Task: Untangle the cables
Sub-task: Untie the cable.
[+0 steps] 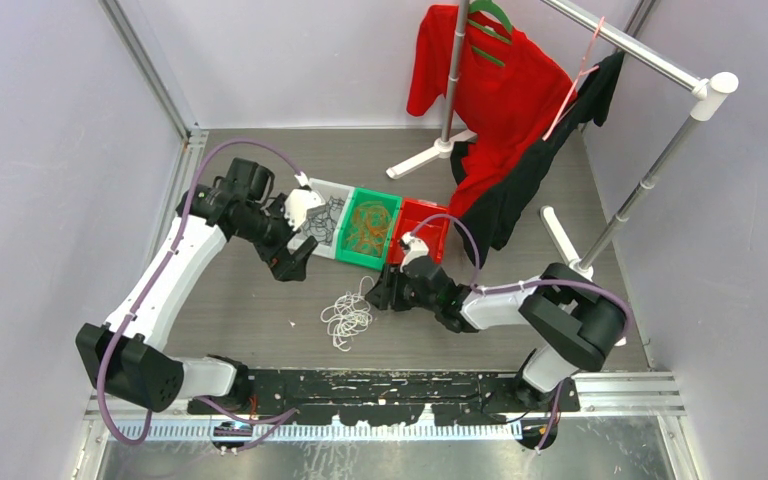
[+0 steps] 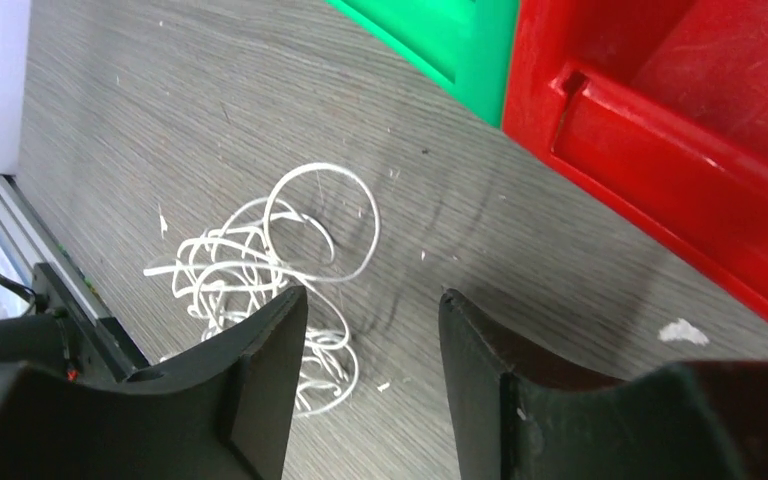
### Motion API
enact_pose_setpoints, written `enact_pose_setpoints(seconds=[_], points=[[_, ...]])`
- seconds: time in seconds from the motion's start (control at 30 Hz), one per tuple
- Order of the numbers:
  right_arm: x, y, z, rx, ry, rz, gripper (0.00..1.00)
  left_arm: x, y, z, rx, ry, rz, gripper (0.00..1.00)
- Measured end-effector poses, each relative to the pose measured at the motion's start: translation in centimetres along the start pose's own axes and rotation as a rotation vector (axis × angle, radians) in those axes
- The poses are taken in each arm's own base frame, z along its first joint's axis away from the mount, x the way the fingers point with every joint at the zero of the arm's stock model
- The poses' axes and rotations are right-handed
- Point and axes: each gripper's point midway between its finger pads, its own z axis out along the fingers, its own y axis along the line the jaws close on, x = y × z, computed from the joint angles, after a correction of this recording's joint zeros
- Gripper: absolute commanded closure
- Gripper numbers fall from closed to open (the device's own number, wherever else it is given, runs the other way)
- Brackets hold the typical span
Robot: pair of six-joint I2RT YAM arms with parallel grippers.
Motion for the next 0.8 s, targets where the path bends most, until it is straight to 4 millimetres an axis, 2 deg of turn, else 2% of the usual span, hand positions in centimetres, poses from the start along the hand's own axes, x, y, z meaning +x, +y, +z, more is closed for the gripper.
enact_pose_setpoints(seconds=[0.3,0.53,0.67,0.73,0.8], points=[[-1.5,0.3,2.1,0.002,-0.069,0.036,0.68,0.2,-0.1,0.1,0.004,0.006,-0.007,0.03],[-3.3,1.7,2.9,-0.033,-0.119,0.04,0.98,0.0,-0.6,-0.5,0.001,-0.024,0.002,0.03],[-4.5,3.5,2.4,-0.09,-0.139,0.032,0.99,-0.5,-1.3,-1.0,0.015,-0.057,0.008,0.03],[-5.3,5.0,1.7,-0.133,-0.146,0.022,0.99,-0.7,-1.7,-1.1,0.033,-0.073,0.006,0.04],[-6.6,7.3,0.7,-0.201,-0.156,0.004,0.99,-0.9,-2.2,-1.0,0.058,-0.09,-0.002,0.04]])
